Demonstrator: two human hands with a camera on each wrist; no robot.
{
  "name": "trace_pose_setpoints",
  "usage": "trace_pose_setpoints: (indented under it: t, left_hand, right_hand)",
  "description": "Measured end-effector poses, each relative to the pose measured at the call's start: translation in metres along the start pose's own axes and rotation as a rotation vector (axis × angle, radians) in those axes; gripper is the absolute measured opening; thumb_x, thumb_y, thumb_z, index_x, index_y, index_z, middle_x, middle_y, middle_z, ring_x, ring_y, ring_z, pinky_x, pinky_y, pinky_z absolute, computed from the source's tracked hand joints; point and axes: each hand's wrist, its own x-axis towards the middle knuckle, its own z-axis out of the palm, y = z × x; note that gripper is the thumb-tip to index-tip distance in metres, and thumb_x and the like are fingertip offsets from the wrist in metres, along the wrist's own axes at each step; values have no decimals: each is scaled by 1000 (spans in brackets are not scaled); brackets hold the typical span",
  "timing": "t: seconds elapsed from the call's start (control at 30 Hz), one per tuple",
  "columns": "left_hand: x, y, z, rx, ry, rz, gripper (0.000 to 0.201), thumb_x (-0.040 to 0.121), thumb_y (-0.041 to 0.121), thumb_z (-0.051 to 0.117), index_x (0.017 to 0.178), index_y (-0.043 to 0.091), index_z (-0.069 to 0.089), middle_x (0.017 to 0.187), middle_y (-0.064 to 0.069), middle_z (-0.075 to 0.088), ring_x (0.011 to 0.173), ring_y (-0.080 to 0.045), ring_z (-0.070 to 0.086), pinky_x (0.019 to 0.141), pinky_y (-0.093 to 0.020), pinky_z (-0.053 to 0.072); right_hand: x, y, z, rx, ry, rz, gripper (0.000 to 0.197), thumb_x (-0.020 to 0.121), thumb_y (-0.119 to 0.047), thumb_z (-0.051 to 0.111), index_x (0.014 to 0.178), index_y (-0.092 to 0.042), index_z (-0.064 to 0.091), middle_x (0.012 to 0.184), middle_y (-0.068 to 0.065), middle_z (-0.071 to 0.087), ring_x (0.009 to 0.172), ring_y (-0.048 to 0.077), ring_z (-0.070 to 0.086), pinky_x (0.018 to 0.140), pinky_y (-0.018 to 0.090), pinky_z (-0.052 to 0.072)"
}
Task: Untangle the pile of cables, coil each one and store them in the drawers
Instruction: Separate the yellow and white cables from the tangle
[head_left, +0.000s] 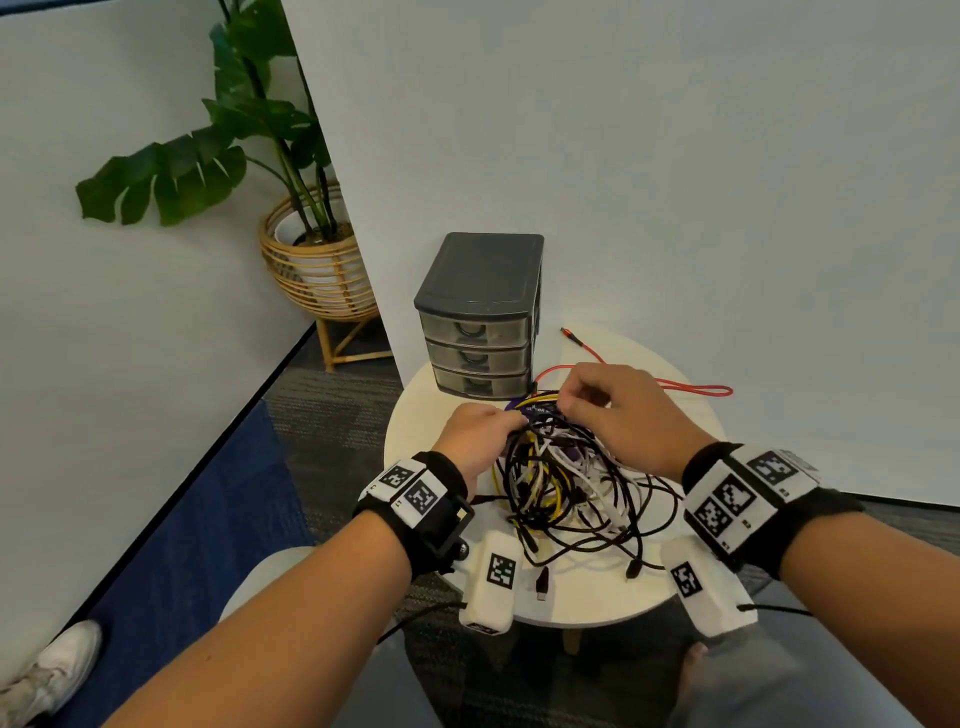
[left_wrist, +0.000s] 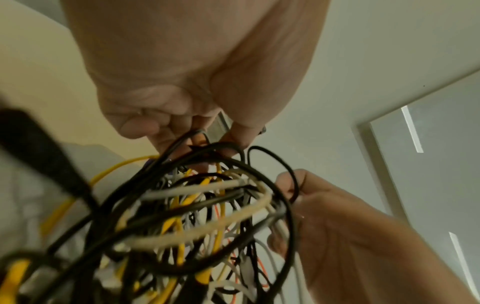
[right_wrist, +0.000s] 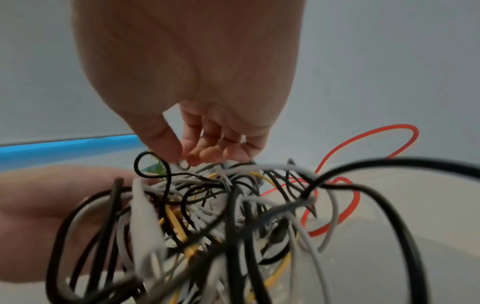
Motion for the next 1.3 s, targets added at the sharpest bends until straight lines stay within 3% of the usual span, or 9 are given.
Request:
trace_pose_setpoints:
  t: [0.07, 0.2, 0.53, 0.7, 0.83, 0.97, 1.1, 1.23, 1.3]
  left_hand:
    - [-2, -1, 0, -20, -4, 48, 15, 97, 15, 63, 87, 6, 68, 75, -5, 61, 45, 6, 52, 44, -10, 38]
    - [-8, 7, 2, 60, -46, 175, 21, 97, 17, 67, 99, -3, 72, 91, -12, 66, 84, -16, 59, 71, -23, 44]
    - [-14, 24, -6, 237, -134, 361, 14, 90, 11, 73, 99, 1, 72, 96, -22, 72, 79, -16, 61, 78, -32, 51]
    - [-10, 20, -8, 445, -184, 388, 12, 86, 12, 76, 97, 12, 72, 91, -12, 75, 80, -20, 69, 82, -36, 55]
    - [-8, 17, -7, 499, -34, 519, 8, 91, 21, 74, 98, 20, 73, 89, 3, 72, 68, 2, 55, 62, -13, 39]
    - [-4, 18, -6, 412, 26, 567, 11, 93, 14, 69, 99, 23, 74, 89, 4, 73, 77, -1, 62, 71, -21, 48]
    - [-6, 14, -8, 386, 8, 565, 13, 92, 16, 72, 104, 21, 70, 92, 4, 71, 76, 2, 58, 70, -13, 45]
    - [-6, 2, -8, 485, -56, 460, 16, 90, 26, 76, 102, 17, 69, 95, 2, 71, 83, -11, 62, 80, -30, 51]
    - [-6, -2, -8, 491, -64, 451, 16, 89, 26, 76, 100, 16, 69, 92, 1, 70, 79, -10, 59, 76, -27, 49]
  right_hand:
    - [11, -5, -2, -77, -20, -70, 19, 100, -16, 56, 94, -24, 72, 91, -9, 69, 86, 10, 60, 77, 27, 45]
    - [29, -16, -6, -363, -211, -166, 22, 100, -15, 57, 111, -25, 73, 101, -4, 61, 94, 15, 56, 84, 30, 45]
    - [31, -14, -16, -466, -158, -294, 10, 90, -27, 70, 88, -25, 60, 87, -12, 49, 82, 12, 50, 69, 26, 34]
    - [28, -4, -12, -410, -257, -204, 7, 92, -22, 68, 97, -26, 71, 90, -9, 49, 87, 15, 51, 79, 32, 42]
    - [34, -7, -25, -266, -325, -36, 25, 95, -23, 54, 97, -28, 78, 93, -12, 53, 96, 12, 52, 93, 34, 41]
    - [36, -6, -29, -239, -332, -19, 17, 94, -34, 58, 85, -35, 72, 89, -9, 67, 90, 13, 61, 91, 44, 50]
    - [35, -5, -26, -186, -232, -15, 15, 95, -37, 62, 82, -33, 67, 81, -9, 67, 76, 12, 62, 81, 44, 54]
    - [32, -5, -12, 141, 3, 86, 17, 102, -20, 53, 86, -17, 58, 76, 4, 61, 65, 22, 63, 75, 53, 59]
    - [32, -5, -8, 242, 99, 146, 18, 105, -22, 47, 89, -17, 53, 74, 5, 60, 66, 24, 64, 75, 53, 61]
